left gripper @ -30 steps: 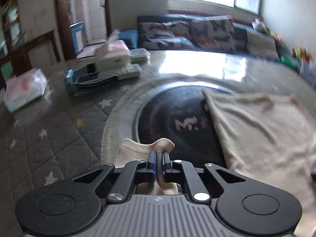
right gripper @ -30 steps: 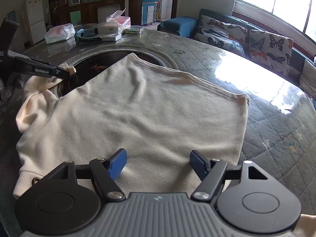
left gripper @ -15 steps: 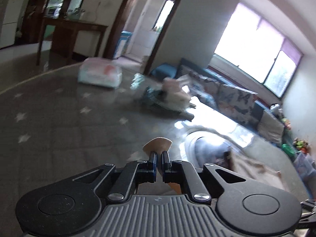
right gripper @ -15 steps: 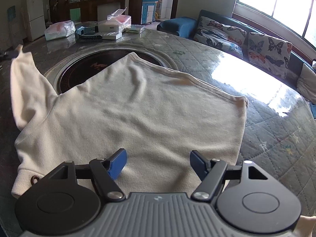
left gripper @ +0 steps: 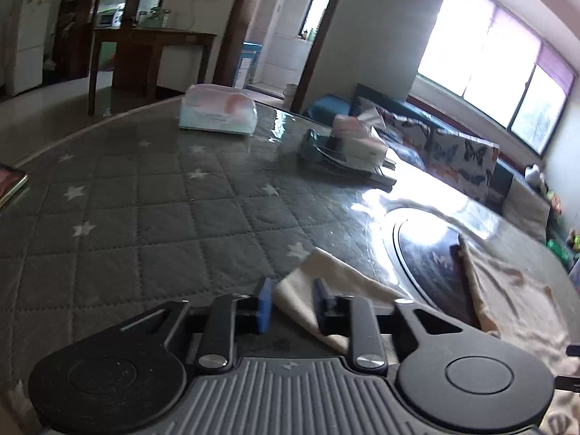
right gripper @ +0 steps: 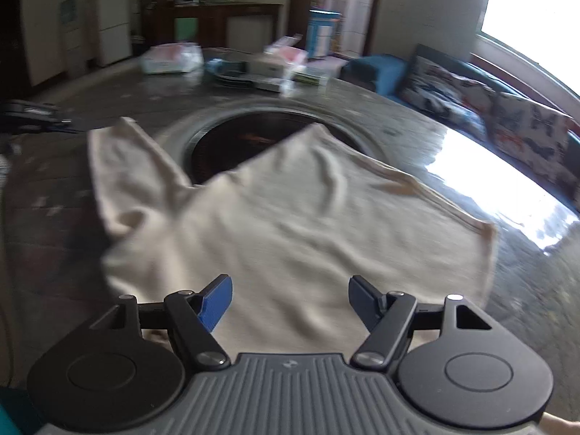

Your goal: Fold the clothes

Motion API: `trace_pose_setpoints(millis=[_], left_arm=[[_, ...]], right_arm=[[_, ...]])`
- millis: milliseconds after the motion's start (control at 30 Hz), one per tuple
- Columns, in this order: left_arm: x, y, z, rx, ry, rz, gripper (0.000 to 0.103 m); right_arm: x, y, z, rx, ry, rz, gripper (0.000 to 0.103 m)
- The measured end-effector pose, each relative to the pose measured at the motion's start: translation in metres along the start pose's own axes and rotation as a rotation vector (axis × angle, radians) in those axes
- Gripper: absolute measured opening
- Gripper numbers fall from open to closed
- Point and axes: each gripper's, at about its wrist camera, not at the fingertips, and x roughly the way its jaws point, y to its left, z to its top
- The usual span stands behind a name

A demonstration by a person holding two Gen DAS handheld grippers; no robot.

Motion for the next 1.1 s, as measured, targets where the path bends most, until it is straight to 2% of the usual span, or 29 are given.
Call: trace_pose_setpoints(millis=[100,167,267,500,667,767,867,1100], left_arm=[[0.013,-0.016,-0.002,0.082,0.02,0.045,0.03],[0.023,-0.021,-0.003,0.113,0.032,0.088,0.014],[0.03,-0.024,-0.001,0.146,0.027,0.118,0.006],[0.048,-0.035,0.016,0.224,0.008,0.157,0.004],[0.061,-0.038,0.032,0.225,0.0,0.164,0.004],[0.063,-0.04,0.033,0.238,-0.001,0.16,0.004],[0.065,-0.042,0.032,0.261,0.004,0.164,0.004],[0.069,-0.037,0.031,0.251,0.025,0.171,0.004]], right_arm=[[0.004,0.027,0.009,-0.065,-0.005,0.057,0.073],[0.008,0.039,0.014,-0.097,-0.008,0.068,0.073],[0.021,0.05,0.022,-0.112,-0.004,0.069,0.073],[0.047,0.075,0.028,-0.173,0.027,0.081,0.072],[0.035,0.091,0.02,-0.25,0.002,0.129,0.072],[0.036,0.088,0.027,-0.206,-0.019,0.133,0.072],[0.045,0.082,0.035,-0.156,-0.004,0.106,0.071],[0.039,0.101,0.027,-0.269,-0.01,0.156,0.071]])
